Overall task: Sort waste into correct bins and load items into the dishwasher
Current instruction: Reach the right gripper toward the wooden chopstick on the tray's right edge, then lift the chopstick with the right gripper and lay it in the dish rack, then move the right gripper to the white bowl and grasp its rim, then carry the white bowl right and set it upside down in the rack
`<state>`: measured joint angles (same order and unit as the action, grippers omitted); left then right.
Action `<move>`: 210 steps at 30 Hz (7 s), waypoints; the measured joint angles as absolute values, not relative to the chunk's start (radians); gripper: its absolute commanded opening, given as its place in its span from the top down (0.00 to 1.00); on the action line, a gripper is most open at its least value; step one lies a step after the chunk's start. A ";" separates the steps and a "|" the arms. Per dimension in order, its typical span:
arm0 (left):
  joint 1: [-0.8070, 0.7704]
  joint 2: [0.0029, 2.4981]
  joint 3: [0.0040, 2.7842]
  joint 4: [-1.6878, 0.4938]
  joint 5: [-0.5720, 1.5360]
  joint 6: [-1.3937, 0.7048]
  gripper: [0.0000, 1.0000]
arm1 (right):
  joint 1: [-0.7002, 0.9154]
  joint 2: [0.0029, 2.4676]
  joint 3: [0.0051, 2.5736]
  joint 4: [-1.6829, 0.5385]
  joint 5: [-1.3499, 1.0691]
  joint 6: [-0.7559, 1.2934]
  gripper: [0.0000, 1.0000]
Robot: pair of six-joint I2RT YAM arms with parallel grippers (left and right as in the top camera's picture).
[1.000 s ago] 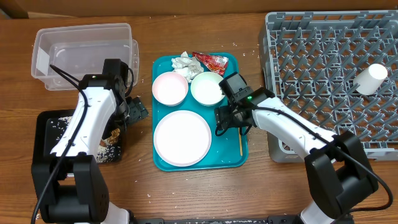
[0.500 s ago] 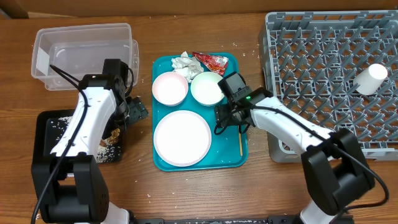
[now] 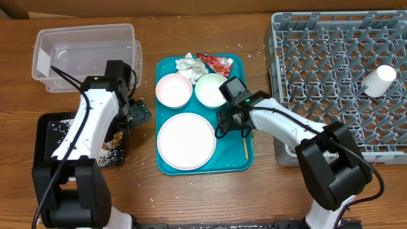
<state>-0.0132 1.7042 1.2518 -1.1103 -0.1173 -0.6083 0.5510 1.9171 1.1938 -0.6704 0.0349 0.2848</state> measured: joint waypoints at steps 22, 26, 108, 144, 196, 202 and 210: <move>-0.013 1.704 1.252 -1.110 -0.117 -0.608 0.00 | 0.530 1.958 1.301 -0.908 0.051 0.313 0.96; -0.013 1.704 1.252 -1.110 -0.117 -0.608 0.00 | 0.482 1.960 1.429 -1.037 0.048 0.313 0.96; -0.013 1.705 1.251 -1.110 -0.117 -0.608 0.00 | 0.607 2.133 1.844 -1.029 0.023 0.003 0.17; -0.013 1.705 1.251 -1.110 -0.117 -0.608 0.00 | 0.629 2.196 1.931 -1.147 0.034 0.041 0.21; -0.013 1.705 1.251 -1.110 -0.117 -0.608 0.00 | 0.651 2.194 1.757 -0.991 -0.018 0.026 0.96; -0.013 1.705 1.251 -1.110 -0.117 -0.608 0.00 | 0.649 2.193 1.853 -1.086 -0.014 0.050 0.96; -0.013 1.705 1.251 -1.110 -0.117 -0.608 0.00 | 0.563 2.165 2.022 -1.221 -0.012 0.107 0.96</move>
<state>-0.0132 1.7046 1.2514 -1.1103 -0.1173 -0.6083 0.5632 2.1654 2.0220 -1.2213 -0.0116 0.1074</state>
